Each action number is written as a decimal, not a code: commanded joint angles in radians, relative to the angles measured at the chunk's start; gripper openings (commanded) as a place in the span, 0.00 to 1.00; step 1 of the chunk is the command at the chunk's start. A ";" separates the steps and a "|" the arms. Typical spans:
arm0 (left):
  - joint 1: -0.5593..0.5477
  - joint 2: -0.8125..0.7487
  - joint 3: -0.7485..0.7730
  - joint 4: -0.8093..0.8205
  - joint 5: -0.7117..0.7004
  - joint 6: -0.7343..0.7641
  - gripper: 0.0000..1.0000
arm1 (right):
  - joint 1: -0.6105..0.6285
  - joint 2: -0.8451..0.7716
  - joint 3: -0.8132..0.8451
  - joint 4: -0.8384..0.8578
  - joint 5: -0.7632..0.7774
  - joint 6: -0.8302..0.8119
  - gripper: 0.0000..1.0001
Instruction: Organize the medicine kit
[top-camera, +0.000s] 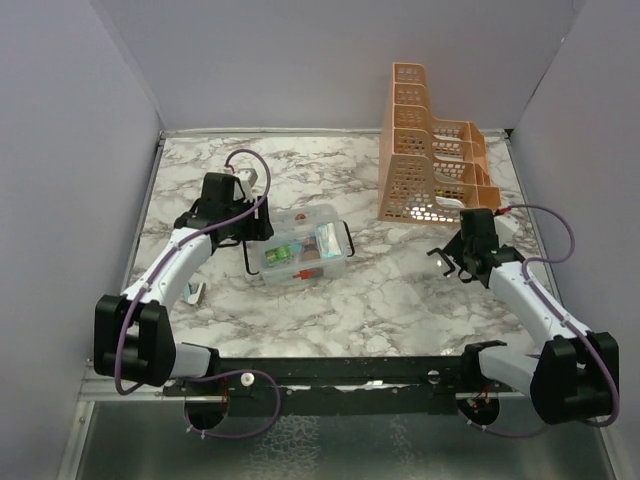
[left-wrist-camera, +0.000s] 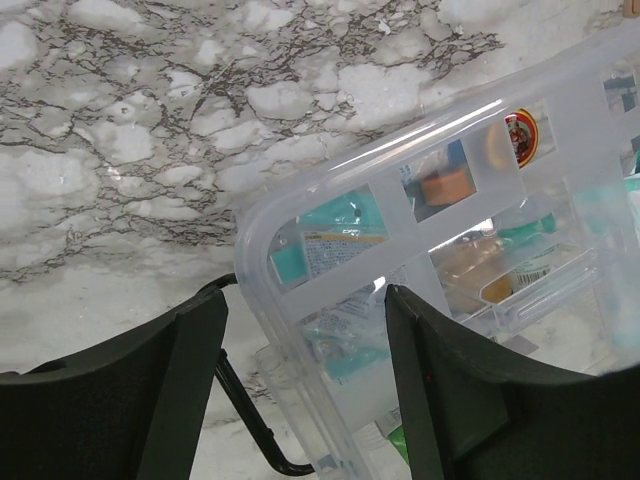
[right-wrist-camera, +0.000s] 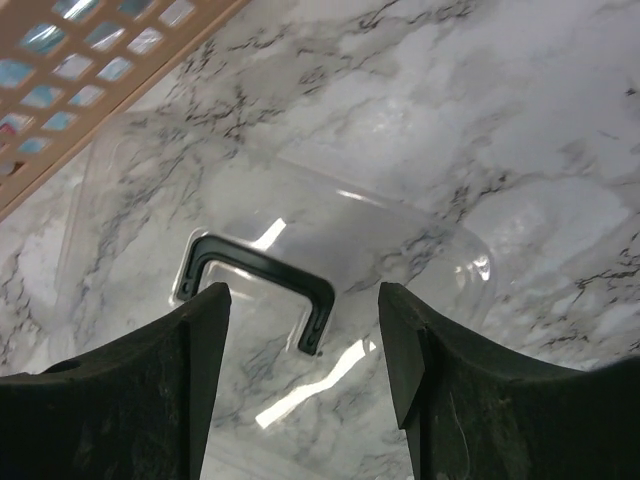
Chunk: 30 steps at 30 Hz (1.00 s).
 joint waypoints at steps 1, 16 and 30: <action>-0.004 -0.060 0.029 -0.035 -0.068 0.018 0.69 | -0.092 0.050 -0.018 0.076 -0.014 -0.054 0.62; -0.004 -0.375 -0.131 0.104 -0.082 -0.008 0.72 | -0.136 0.149 -0.045 0.313 -0.193 -0.286 0.77; -0.017 -0.497 -0.198 0.197 -0.087 -0.089 0.70 | -0.159 0.190 -0.045 0.164 -0.502 -0.213 0.70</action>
